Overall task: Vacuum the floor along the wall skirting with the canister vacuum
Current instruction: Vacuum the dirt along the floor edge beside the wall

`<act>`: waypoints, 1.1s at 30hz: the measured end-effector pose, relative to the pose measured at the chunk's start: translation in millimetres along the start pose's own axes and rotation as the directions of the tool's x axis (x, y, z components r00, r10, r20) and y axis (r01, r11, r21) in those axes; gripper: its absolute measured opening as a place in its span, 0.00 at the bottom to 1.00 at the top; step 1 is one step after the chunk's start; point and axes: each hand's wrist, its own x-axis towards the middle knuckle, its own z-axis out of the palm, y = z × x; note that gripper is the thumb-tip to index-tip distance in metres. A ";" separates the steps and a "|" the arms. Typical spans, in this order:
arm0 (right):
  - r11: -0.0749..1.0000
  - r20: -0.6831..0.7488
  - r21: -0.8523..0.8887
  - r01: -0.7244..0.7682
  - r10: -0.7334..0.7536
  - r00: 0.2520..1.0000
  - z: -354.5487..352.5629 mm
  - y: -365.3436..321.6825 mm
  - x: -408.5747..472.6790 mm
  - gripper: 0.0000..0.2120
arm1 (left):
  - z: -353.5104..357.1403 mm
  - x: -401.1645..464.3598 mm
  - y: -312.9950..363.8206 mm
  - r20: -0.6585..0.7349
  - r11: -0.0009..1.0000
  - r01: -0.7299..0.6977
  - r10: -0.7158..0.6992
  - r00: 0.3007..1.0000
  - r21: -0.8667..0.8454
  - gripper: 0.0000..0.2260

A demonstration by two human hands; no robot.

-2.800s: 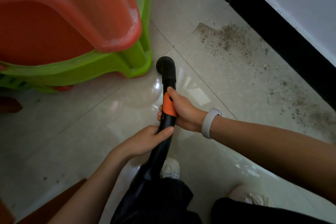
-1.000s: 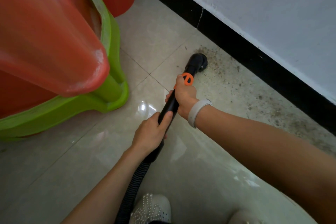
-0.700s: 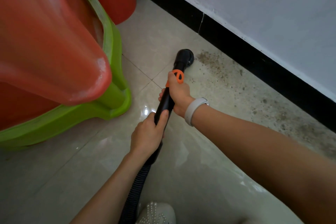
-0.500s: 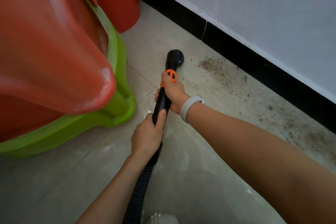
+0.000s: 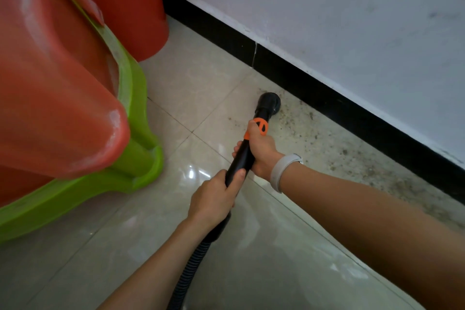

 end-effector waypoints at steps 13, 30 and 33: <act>0.999 0.020 -0.001 0.050 -0.050 0.999 6.4 -0.9 4.9 0.15 | -0.6 4.2 0.2 -0.094 1.000 -0.006 0.007 0.996 0.002 0.21; 0.997 0.042 -0.057 0.060 -0.058 0.997 16.7 -39.8 37.0 0.15 | 0.4 55.8 13.4 -0.097 0.995 -0.002 -0.008 0.995 -0.101 0.23; 0.998 0.025 -0.033 0.053 -0.053 0.998 2.2 -40.3 34.8 0.15 | 6.6 51.1 21.8 -0.067 0.992 -0.015 0.007 0.998 -0.122 0.21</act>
